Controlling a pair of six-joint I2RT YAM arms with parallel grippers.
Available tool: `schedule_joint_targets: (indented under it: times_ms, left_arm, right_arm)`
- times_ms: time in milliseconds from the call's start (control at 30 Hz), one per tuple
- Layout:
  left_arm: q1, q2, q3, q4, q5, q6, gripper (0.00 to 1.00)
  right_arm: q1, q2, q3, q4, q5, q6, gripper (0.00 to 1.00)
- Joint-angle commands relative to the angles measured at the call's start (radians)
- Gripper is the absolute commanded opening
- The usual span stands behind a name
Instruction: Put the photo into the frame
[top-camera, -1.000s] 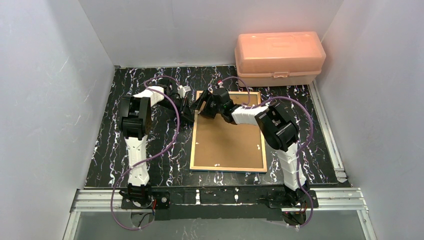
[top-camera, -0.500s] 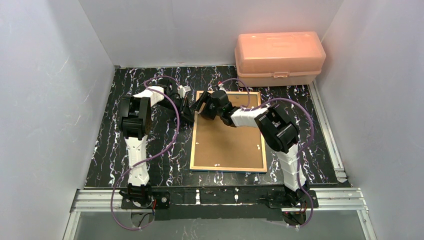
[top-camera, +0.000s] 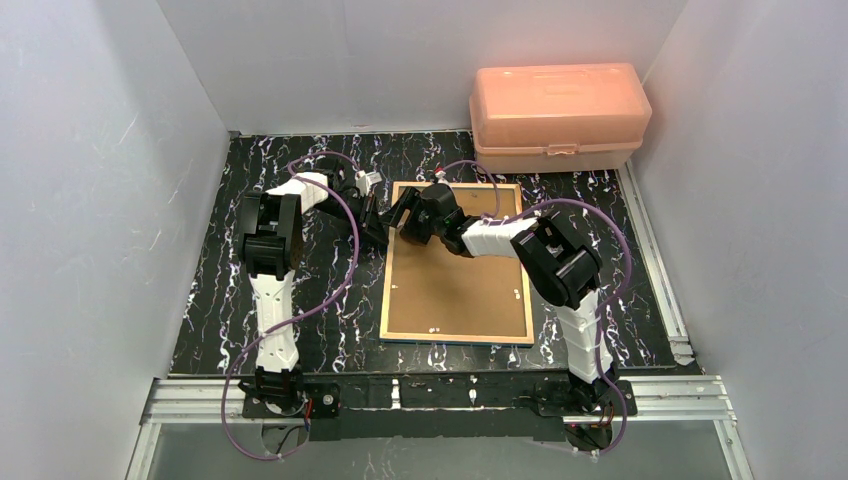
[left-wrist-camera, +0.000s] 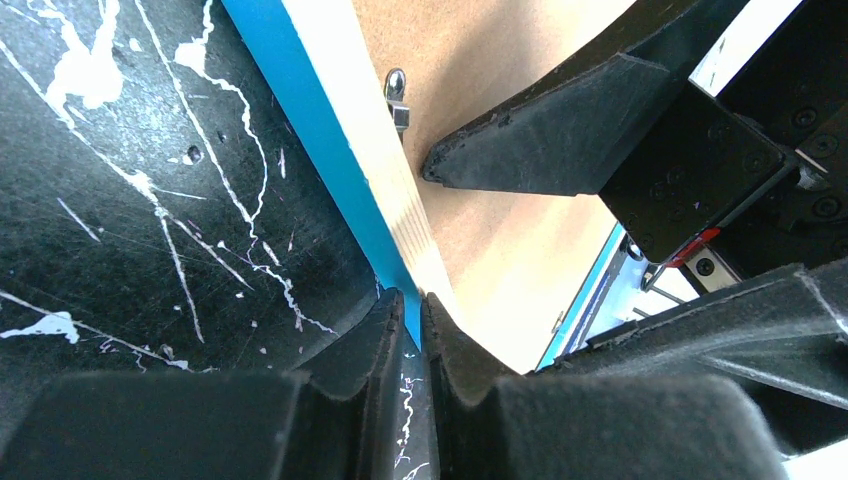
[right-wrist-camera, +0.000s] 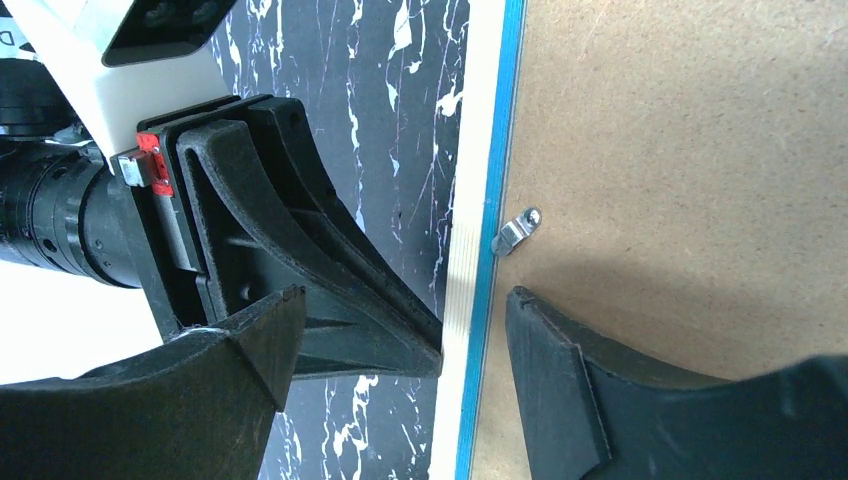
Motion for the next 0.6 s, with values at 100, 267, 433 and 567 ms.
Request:
schedule_joint_targets:
  times_ms: [100, 267, 433, 567]
  left_arm:
    - [-0.012, -0.013, -0.023, -0.023, -0.045, 0.032, 0.09]
    - [-0.012, -0.013, -0.023, -0.025, -0.042, 0.034, 0.09]
    - [-0.012, -0.012, -0.026, -0.026, -0.040, 0.036, 0.09]
    - [-0.012, -0.012, -0.026, -0.028, -0.040, 0.037, 0.08]
  right_arm:
    - [0.003, 0.020, 0.040, 0.036, 0.023, 0.001, 0.79]
    - [0.004, 0.037, 0.046, 0.053, 0.055, -0.007, 0.74]
    - [0.003, 0.043, 0.045, 0.068, 0.068, -0.010, 0.73]
    - [0.003, 0.055, 0.058, 0.075, 0.067, -0.007, 0.73]
